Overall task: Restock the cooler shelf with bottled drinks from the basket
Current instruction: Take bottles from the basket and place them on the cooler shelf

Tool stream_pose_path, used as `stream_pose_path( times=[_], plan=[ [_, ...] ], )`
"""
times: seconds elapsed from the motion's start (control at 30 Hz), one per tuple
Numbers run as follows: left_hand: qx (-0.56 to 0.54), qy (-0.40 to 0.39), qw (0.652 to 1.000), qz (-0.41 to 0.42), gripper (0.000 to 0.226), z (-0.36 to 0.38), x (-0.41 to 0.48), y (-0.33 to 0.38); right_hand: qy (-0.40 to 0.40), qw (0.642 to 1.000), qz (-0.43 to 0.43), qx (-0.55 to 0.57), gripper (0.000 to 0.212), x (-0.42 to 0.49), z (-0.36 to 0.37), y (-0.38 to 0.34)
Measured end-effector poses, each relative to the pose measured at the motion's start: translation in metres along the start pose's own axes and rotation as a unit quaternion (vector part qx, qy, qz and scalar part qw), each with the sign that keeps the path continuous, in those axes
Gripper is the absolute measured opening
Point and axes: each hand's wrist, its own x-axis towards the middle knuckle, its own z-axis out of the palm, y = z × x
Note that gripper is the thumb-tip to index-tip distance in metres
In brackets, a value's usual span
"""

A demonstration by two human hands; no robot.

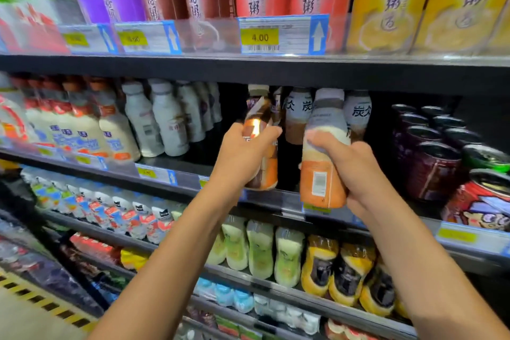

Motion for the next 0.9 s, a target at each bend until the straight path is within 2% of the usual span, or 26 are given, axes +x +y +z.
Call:
stream_pose_path(
  times=[0.13, 0.2, 0.27, 0.37, 0.4, 0.53, 0.63, 0.73, 0.9],
  plan=[
    [0.002, 0.009, 1.000, -0.017, 0.032, 0.003, 0.044, -0.006, 0.040, 0.998, 0.040, 0.000, 0.021, 0.027, 0.008, 0.001],
    [0.003, 0.013, 1.000, -0.019, 0.034, 0.004, 0.070, -0.007, 0.070, 0.997, 0.042, 0.011, 0.018, 0.041, 0.014, 0.003],
    [0.005, -0.003, 1.000, -0.001, 0.052, 0.003, 0.094, -0.011, 0.100, 0.994, 0.041, -0.019, 0.026, 0.057, 0.022, 0.006],
    [0.054, -0.016, 0.998, 0.020, 0.060, -0.007, 0.122, -0.016, 0.138, 0.982, -0.044, -0.120, 0.067, 0.075, 0.035, -0.002],
    [0.064, -0.021, 0.997, 0.030, 0.062, -0.010, 0.130, -0.017, 0.145, 0.976, -0.061, -0.150, 0.073, 0.078, 0.039, -0.005],
    [0.065, -0.034, 0.996, 0.049, 0.064, -0.009, 0.160, -0.020, 0.139, 0.968, -0.063, -0.201, 0.059, 0.088, 0.049, 0.002],
    [0.056, -0.037, 0.998, 0.008, 0.061, -0.005, 0.174, -0.028, 0.139, 0.964, -0.058, -0.217, 0.055, 0.097, 0.053, 0.013],
    [0.059, -0.046, 0.997, -0.013, 0.064, 0.000, 0.187, -0.043, 0.156, 0.960, -0.054, -0.228, 0.058, 0.103, 0.056, 0.022],
    [0.071, -0.074, 0.994, 0.029, 0.063, 0.000, 0.201, -0.056, 0.181, 0.958, -0.047, -0.216, 0.062, 0.112, 0.058, 0.031]
  ],
)
